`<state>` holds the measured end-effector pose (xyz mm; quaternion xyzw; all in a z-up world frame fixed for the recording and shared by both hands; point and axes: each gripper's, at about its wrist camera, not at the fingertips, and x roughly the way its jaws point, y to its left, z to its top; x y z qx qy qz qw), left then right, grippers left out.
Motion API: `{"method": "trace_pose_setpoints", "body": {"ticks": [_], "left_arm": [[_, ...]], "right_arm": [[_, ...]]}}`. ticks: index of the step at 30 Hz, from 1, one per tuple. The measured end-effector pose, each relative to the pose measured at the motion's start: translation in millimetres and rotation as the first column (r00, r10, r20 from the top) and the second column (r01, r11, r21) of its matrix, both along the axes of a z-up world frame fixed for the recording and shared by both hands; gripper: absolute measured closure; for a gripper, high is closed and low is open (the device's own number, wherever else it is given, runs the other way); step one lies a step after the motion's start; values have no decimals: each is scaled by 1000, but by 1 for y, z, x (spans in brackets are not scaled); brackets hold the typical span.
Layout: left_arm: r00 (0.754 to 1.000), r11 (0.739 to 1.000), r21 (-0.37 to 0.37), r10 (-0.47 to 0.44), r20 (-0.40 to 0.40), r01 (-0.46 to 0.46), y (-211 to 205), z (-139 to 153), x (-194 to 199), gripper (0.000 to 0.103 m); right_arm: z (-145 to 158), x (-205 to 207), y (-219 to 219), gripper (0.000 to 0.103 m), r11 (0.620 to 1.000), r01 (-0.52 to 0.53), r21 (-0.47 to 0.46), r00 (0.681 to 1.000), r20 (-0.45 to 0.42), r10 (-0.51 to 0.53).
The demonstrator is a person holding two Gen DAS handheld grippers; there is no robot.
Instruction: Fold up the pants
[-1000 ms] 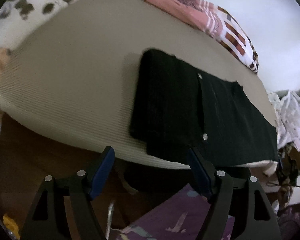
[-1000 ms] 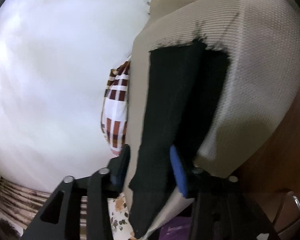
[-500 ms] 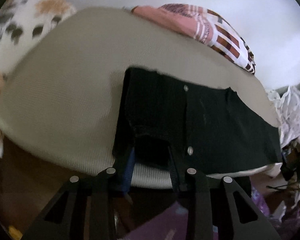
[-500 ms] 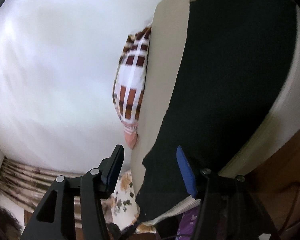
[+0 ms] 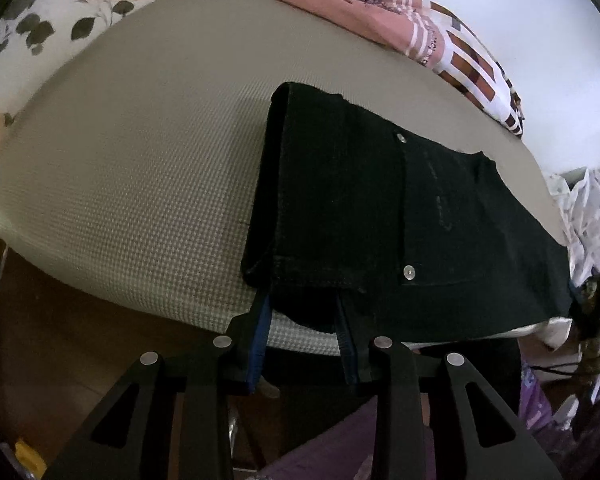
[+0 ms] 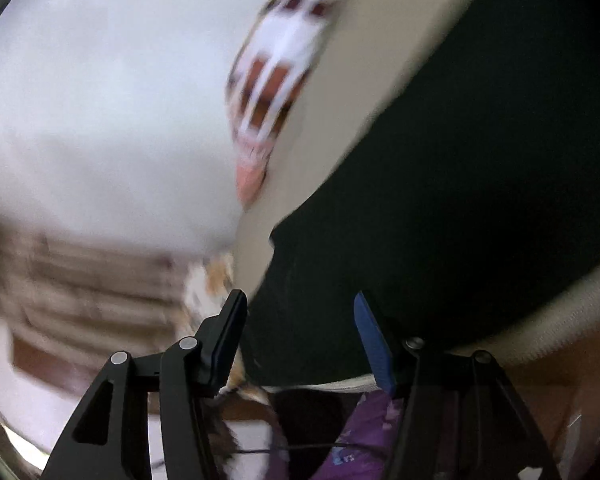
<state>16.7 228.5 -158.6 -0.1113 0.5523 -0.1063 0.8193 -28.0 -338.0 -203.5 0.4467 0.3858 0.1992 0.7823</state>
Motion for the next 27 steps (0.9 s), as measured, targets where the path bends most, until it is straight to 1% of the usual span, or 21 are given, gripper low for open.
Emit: {"method": "trace_pose_setpoints", "body": {"ticks": [2,3,4,6,7,9,12,13,15,16,17,18,19,21,22,24,25,26,27], "left_arm": [[1000,1000,-12,10,1,-10,2,1,2,71],[1000,1000,-25,17,5,-16,4,2,2,71],[1000,999,-28,18,7,-18,6,3,2,71],[1000,999,-30,21,13,-21,5,4,2,71],[1000,999,-27,21,19,-21,4,5,1,71],[999,1000,-6,17,34,-16,1,8,0,71],[998,1000,19,10,56,-11,-4,12,-1,70],[998,1000,21,11,66,-12,-4,14,-1,70],[997,1000,18,16,73,-17,-4,15,-1,71],[997,1000,18,18,71,-19,-5,15,0,70],[997,1000,17,22,69,-23,-5,15,1,70],[997,1000,13,27,66,-28,-4,14,1,70],[998,999,10,31,63,-31,-3,13,2,70],[998,999,9,30,57,-31,-3,12,4,70],[998,1000,9,30,58,-30,-3,13,4,70],[998,1000,9,29,61,-30,-3,13,5,70],[998,1000,10,29,63,-30,-4,13,5,70],[998,999,9,30,64,-31,-4,13,6,70],[997,999,8,32,65,-33,-4,13,6,70]], "right_arm": [[16,23,22,48,991,-99,-91,994,39,103],[23,36,34,48,980,-146,-132,986,55,155],[31,51,48,48,962,-205,-179,972,76,221],[39,77,74,49,906,-275,-321,943,91,319],[40,93,87,49,858,-296,-419,929,80,360],[32,122,106,49,782,-340,-523,906,41,422],[21,149,119,49,740,-386,-551,883,12,469],[19,159,127,49,721,-394,-570,874,8,485],[13,172,140,51,672,-417,-612,853,-7,522],[8,178,145,52,641,-423,-640,843,-20,537],[1,184,149,55,619,-435,-654,835,-35,550],[-3,191,153,58,606,-453,-654,826,-51,562],[-8,198,159,63,583,-477,-657,811,-74,580],[-17,212,171,64,517,-486,-705,801,-123,586],[-19,215,173,65,503,-490,-712,797,-133,589],[-23,220,174,68,497,-503,-707,787,-137,602],[-23,222,177,71,491,-511,-705,778,-137,612],[-23,223,180,78,483,-520,-705,769,-141,623],[-24,224,185,80,468,-528,-709,759,-146,635]]}}
